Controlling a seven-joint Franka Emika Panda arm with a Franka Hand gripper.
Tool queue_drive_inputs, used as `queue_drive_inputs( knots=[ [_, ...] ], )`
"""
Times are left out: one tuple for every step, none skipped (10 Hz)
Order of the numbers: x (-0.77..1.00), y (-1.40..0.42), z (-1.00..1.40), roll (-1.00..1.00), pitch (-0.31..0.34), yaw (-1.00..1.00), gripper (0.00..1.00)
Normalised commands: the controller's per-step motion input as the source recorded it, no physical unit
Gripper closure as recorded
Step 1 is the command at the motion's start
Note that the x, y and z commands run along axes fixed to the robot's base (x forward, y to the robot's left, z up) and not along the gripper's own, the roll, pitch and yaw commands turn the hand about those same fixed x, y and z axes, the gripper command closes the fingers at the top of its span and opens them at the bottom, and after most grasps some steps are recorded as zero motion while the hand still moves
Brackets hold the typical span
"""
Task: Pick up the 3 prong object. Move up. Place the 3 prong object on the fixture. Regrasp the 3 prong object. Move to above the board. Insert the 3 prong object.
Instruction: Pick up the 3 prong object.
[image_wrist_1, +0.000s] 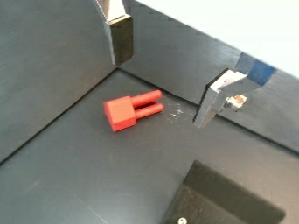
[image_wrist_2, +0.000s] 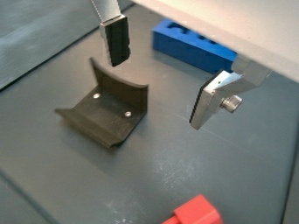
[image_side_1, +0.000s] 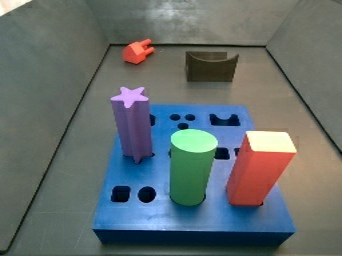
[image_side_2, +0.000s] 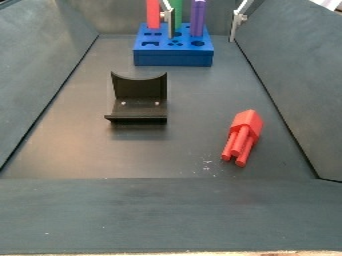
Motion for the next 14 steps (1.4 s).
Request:
queue_drive_inputs(
  knots=[
    [0.03,0.0,0.0,-0.04,-0.019,-1.0,0.0],
    [0.09,0.0,0.0,-0.06,-0.02,-0.96,0.0],
    [0.06,0.16,0.0,-0.1,-0.023,-0.73,0.0],
    [0.0,0.49,-0.1,-0.09,0.0,-0.42,0.0],
    [0.25,0.77,-0.88,-0.11,0.0,-0.14,0.0],
    [0.09,0.8,-1.0,0.0,-0.024,-0.15,0.0],
    [-0.1,0.2,-0.49,0.23,0.0,0.0,0.0],
    [-0.14,0.19,-0.05,-0.06,-0.037,-0.08,0.0],
    [-0.37,0.36,-0.85,0.15,-0.067,-0.24,0.0],
    [-0.43,0.41,-0.79,0.2,-0.043,-0.35,0.0],
    [-0.45,0.33,-0.78,0.11,-0.09,-0.54,0.0],
    [-0.17,0.0,-0.05,0.02,-0.053,-0.34,0.0],
    [-0.51,-0.19,-0.54,0.3,-0.107,-0.32,0.0],
    [-0.55,-0.3,-0.66,0.25,-0.123,-0.23,0.0]
  ],
)
